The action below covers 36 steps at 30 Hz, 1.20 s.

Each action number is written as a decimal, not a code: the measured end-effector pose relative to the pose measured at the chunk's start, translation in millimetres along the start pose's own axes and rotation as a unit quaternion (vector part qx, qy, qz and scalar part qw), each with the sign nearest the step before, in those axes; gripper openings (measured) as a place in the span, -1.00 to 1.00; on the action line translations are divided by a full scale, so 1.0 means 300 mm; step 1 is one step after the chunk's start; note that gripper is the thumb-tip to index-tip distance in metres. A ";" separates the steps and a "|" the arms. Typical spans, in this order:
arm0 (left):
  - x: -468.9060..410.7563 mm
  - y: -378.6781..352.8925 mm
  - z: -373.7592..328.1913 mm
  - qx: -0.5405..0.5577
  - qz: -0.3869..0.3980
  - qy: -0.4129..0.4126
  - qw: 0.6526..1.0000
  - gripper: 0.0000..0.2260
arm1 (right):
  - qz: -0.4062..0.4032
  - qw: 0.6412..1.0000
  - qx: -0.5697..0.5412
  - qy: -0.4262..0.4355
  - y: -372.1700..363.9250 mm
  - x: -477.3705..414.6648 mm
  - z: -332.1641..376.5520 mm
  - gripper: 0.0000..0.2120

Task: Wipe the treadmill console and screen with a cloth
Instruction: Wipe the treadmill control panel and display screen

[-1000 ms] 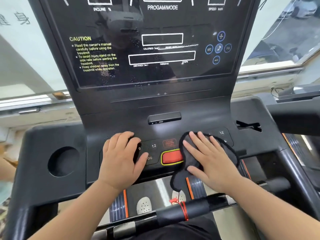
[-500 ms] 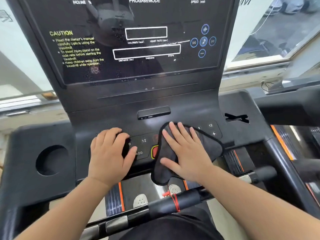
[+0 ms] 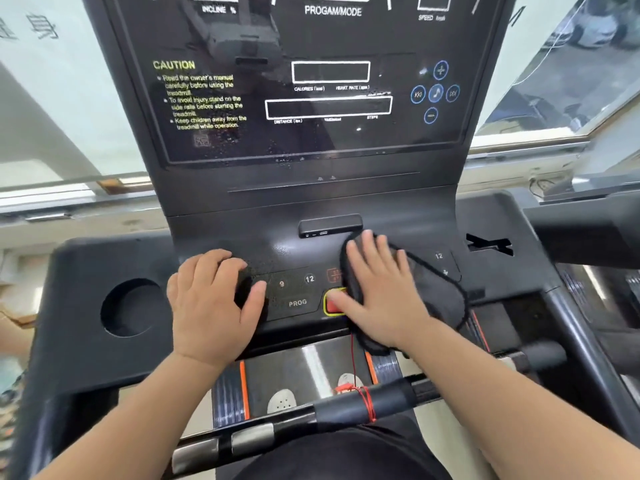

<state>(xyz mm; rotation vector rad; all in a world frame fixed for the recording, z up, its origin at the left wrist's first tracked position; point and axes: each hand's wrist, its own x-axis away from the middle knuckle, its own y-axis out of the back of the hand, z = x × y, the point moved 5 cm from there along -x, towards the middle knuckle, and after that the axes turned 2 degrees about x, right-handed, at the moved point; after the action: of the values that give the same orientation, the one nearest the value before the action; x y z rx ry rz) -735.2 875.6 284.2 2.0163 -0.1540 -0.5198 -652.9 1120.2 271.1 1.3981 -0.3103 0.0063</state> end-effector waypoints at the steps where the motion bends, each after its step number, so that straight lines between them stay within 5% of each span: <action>1: 0.002 0.013 0.026 -0.009 -0.002 0.006 1.000 -0.60 | 0.016 0.999 0.005 0.041 -0.007 0.002 0.063 0.02; 7: 0.036 0.044 0.166 -0.021 0.009 0.044 0.999 -0.57 | 0.049 0.978 0.044 0.197 -0.041 0.040 0.218 -0.10; 13: 0.052 0.035 0.185 0.021 0.011 0.030 0.999 -0.58 | 0.022 0.999 0.022 -0.016 -0.016 0.030 -0.036 0.07; 17: 0.055 0.040 0.199 0.065 0.018 0.052 0.996 -0.57 | 0.038 0.997 0.007 -0.061 -0.008 -0.004 0.082 0.19; 26: 0.051 0.040 0.213 0.100 0.022 0.045 0.994 -0.59 | 0.060 0.963 0.076 0.251 -0.112 0.113 0.376 -0.08; 32: 0.053 0.042 0.220 0.124 0.018 0.046 0.991 -0.60 | 0.048 0.994 0.099 0.013 -0.014 -0.005 0.120 0.11; 36: 0.055 0.044 0.230 0.144 0.015 0.051 0.988 -0.61 | 0.056 0.996 0.064 0.009 -0.018 -0.030 0.215 0.18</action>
<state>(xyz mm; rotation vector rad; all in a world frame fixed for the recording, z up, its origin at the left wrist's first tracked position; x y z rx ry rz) -747.9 807.9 263.0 2.3130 -0.2072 -0.3911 -674.0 1058.3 272.9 1.5044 -0.3780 0.1320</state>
